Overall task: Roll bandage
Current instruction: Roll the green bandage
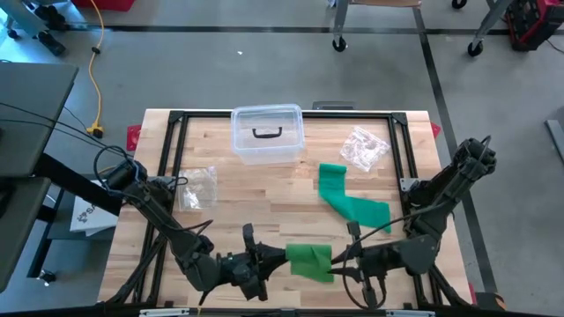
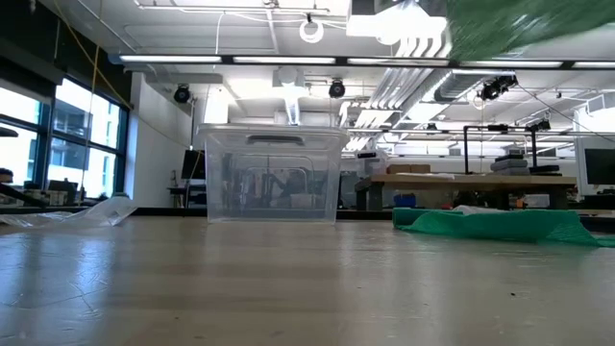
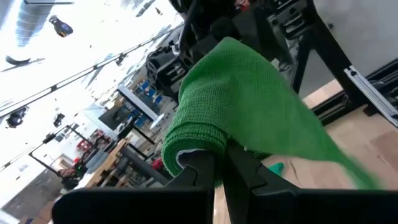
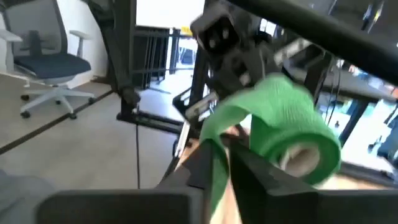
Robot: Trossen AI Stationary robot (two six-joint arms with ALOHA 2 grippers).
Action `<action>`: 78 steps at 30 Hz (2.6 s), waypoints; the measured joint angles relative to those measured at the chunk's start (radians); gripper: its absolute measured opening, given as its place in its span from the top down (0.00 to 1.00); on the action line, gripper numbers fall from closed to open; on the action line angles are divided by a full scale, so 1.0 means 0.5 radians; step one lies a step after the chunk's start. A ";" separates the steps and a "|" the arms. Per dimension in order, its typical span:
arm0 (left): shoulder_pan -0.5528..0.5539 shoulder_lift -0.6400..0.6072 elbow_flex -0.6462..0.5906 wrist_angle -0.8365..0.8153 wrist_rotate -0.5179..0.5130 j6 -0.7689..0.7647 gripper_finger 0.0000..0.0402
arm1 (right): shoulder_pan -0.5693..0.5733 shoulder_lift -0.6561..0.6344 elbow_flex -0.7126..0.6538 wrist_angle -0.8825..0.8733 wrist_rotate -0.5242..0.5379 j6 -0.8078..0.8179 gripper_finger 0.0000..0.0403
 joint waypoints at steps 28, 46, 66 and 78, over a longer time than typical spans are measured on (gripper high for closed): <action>0.049 0.000 0.000 0.013 -0.011 -0.002 0.99 | -0.087 0.123 0.002 -0.038 -0.651 0.259 0.66; 0.121 0.142 0.000 -0.005 -0.022 -0.046 0.99 | -0.165 0.065 0.001 0.699 -0.425 -0.179 0.99; 0.105 0.153 0.003 -0.103 0.279 -0.264 0.99 | -0.124 -0.144 0.000 1.371 -0.078 -0.629 1.00; 0.186 0.152 0.003 -0.135 0.192 -0.320 0.99 | -0.130 -0.170 0.000 1.250 -0.985 0.045 1.00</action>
